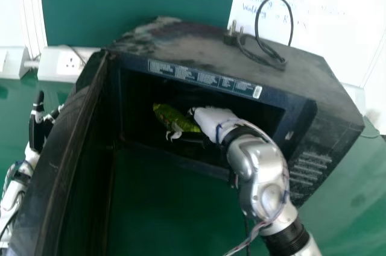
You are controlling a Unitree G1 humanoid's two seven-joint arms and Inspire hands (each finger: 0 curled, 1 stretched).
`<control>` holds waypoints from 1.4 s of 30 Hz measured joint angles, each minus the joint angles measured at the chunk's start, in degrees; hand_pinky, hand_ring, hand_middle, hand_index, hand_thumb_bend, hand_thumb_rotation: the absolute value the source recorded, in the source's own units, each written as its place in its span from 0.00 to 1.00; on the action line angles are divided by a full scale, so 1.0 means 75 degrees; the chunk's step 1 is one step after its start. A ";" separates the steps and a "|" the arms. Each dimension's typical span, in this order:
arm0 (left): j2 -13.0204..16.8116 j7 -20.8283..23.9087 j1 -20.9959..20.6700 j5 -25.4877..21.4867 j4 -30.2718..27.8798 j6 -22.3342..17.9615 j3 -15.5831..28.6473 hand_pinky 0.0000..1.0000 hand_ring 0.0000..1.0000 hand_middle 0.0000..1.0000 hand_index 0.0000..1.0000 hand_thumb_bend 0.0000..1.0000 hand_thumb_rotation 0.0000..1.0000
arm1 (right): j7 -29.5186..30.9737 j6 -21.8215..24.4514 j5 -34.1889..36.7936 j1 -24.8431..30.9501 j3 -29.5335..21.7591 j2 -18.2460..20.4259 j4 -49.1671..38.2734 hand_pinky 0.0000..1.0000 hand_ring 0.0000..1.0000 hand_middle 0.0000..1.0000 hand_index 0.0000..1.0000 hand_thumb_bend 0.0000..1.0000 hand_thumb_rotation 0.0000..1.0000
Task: Put biscuit inside oven
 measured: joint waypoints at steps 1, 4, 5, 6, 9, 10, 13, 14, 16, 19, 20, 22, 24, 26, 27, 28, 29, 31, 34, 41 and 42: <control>0.0000 0.0003 0.0000 0.0001 0.0001 0.0000 0.0000 0.25 0.31 0.40 0.49 0.52 0.07 | 0.0104 -0.0063 0.0000 0.0065 -0.0013 -0.0097 -0.0164 0.76 0.77 0.81 0.93 0.95 0.62; 0.0000 -0.0002 -0.0002 0.0002 0.0004 0.0000 -0.0003 0.25 0.31 0.40 0.49 0.52 0.07 | 0.0310 -0.0209 -0.0012 0.0257 -0.0108 -0.0314 -0.0706 0.78 0.77 0.81 0.92 0.97 0.65; 0.0001 -0.0003 -0.0002 0.0001 0.0008 0.0000 -0.0003 0.25 0.31 0.40 0.49 0.52 0.07 | 0.0383 -0.0284 -0.0012 0.0320 -0.0156 -0.0408 -0.0918 0.76 0.77 0.82 0.92 0.97 0.66; 0.0000 -0.0007 -0.0003 0.0001 0.0010 0.0000 -0.0003 0.25 0.31 0.39 0.49 0.52 0.07 | 0.0438 -0.0352 0.0001 0.0399 -0.0239 -0.0502 -0.1127 0.70 0.76 0.81 0.92 0.97 0.67; 0.0001 -0.0023 -0.0008 -0.0001 0.0021 -0.0001 -0.0002 0.25 0.32 0.40 0.49 0.51 0.07 | 0.0580 -0.0467 0.0186 0.0762 -0.0645 -0.0757 -0.1807 0.64 0.75 0.80 0.93 0.96 0.67; 0.0001 -0.0027 -0.0007 -0.0001 0.0025 -0.0001 -0.0002 0.25 0.32 0.40 0.49 0.51 0.07 | 0.0639 -0.0482 0.0238 0.0908 -0.0810 -0.0830 -0.2063 0.62 0.73 0.79 0.92 0.97 0.67; 0.0001 -0.0046 -0.0014 -0.0003 0.0033 -0.0001 -0.0003 0.25 0.31 0.40 0.49 0.51 0.07 | 0.0780 -0.0580 0.0434 0.1329 -0.1333 -0.1100 -0.2827 0.73 0.81 0.86 0.92 0.97 0.68; 0.0001 -0.0063 -0.0014 -0.0004 0.0039 -0.0003 0.0000 0.25 0.31 0.40 0.49 0.51 0.07 | 0.0836 -0.0595 0.0524 0.1486 -0.1541 -0.1171 -0.3115 0.77 0.82 0.87 0.92 0.97 0.68; 0.0002 -0.0097 -0.0018 -0.0005 0.0055 -0.0008 0.0006 0.25 0.31 0.39 0.49 0.51 0.07 | 0.0840 -0.0674 0.0742 0.1786 -0.1948 -0.1284 -0.3565 0.76 0.83 0.86 0.90 0.99 0.68; 0.0003 -0.0114 -0.0019 -0.0002 0.0065 -0.0009 0.0013 0.25 0.31 0.39 0.49 0.51 0.07 | 0.0796 -0.0860 0.1178 0.2287 -0.2645 -0.1486 -0.4237 0.73 0.83 0.88 0.93 0.96 0.71; 0.0004 -0.0117 -0.0017 -0.0003 0.0066 -0.0009 0.0015 0.25 0.31 0.39 0.49 0.51 0.07 | 0.0842 -0.0915 0.1333 0.2409 -0.2857 -0.1625 -0.4424 0.72 0.84 0.89 0.94 0.96 0.72; 0.0004 -0.0126 -0.0021 -0.0003 0.0070 -0.0009 0.0016 0.25 0.31 0.39 0.49 0.51 0.07 | 0.0985 -0.1057 0.1787 0.2597 -0.3310 -0.1908 -0.4681 0.77 0.85 0.90 0.95 0.94 0.73; 0.0006 -0.0127 -0.0023 -0.0003 0.0079 -0.0009 0.0027 0.25 0.31 0.39 0.49 0.51 0.07 | 0.1168 -0.1251 0.2572 0.2753 -0.3806 -0.2197 -0.4831 0.80 0.86 0.90 0.95 0.93 0.74; 0.0010 -0.0123 -0.0019 -0.0002 0.0082 -0.0010 0.0035 0.25 0.31 0.39 0.49 0.51 0.07 | 0.1410 -0.1426 0.3568 0.2918 -0.4447 -0.2519 -0.4965 0.84 0.88 0.90 0.95 0.95 0.79; 0.0012 -0.0127 -0.0019 -0.0002 0.0084 -0.0011 0.0037 0.25 0.31 0.39 0.49 0.51 0.07 | 0.1541 -0.1432 0.3986 0.2964 -0.4725 -0.2653 -0.4981 0.84 0.88 0.91 0.95 0.96 0.81; 0.0013 -0.0141 -0.0021 -0.0004 0.0088 -0.0012 0.0038 0.25 0.31 0.39 0.49 0.51 0.07 | 0.1644 -0.1420 0.4364 0.3000 -0.4980 -0.2801 -0.4990 0.85 0.88 0.91 0.95 0.97 0.82; 0.0014 -0.0162 -0.0022 -0.0005 0.0095 -0.0014 0.0041 0.25 0.31 0.40 0.49 0.51 0.07 | 0.1710 -0.1388 0.4647 0.3029 -0.5182 -0.2916 -0.4995 0.85 0.88 0.91 0.95 0.96 0.80; 0.0015 -0.0214 -0.0027 -0.0008 0.0118 -0.0027 0.0044 0.25 0.32 0.40 0.49 0.51 0.07 | 0.1793 -0.1219 0.5166 0.3091 -0.5499 -0.3107 -0.5000 0.84 0.89 0.91 0.94 0.90 0.72; 0.0019 -0.0284 -0.0028 -0.0011 0.0201 -0.0053 0.0065 0.25 0.32 0.40 0.49 0.51 0.07 | 0.1884 -0.1158 0.5987 0.3242 -0.5997 -0.3317 -0.4927 0.83 0.88 0.91 0.94 0.89 0.66; 0.0019 -0.0302 -0.0028 -0.0038 0.0226 -0.0057 0.0097 0.25 0.32 0.40 0.49 0.52 0.07 | 0.2045 -0.1159 0.7965 0.3403 -0.7248 -0.3847 -0.4237 0.79 0.86 0.89 0.91 0.93 0.54; 0.0018 -0.0295 -0.0026 -0.0038 0.0221 -0.0058 0.0101 0.25 0.32 0.40 0.49 0.52 0.07 | 0.2045 -0.1153 0.8123 0.3469 -0.7408 -0.3908 -0.4149 0.81 0.87 0.90 0.91 0.93 0.52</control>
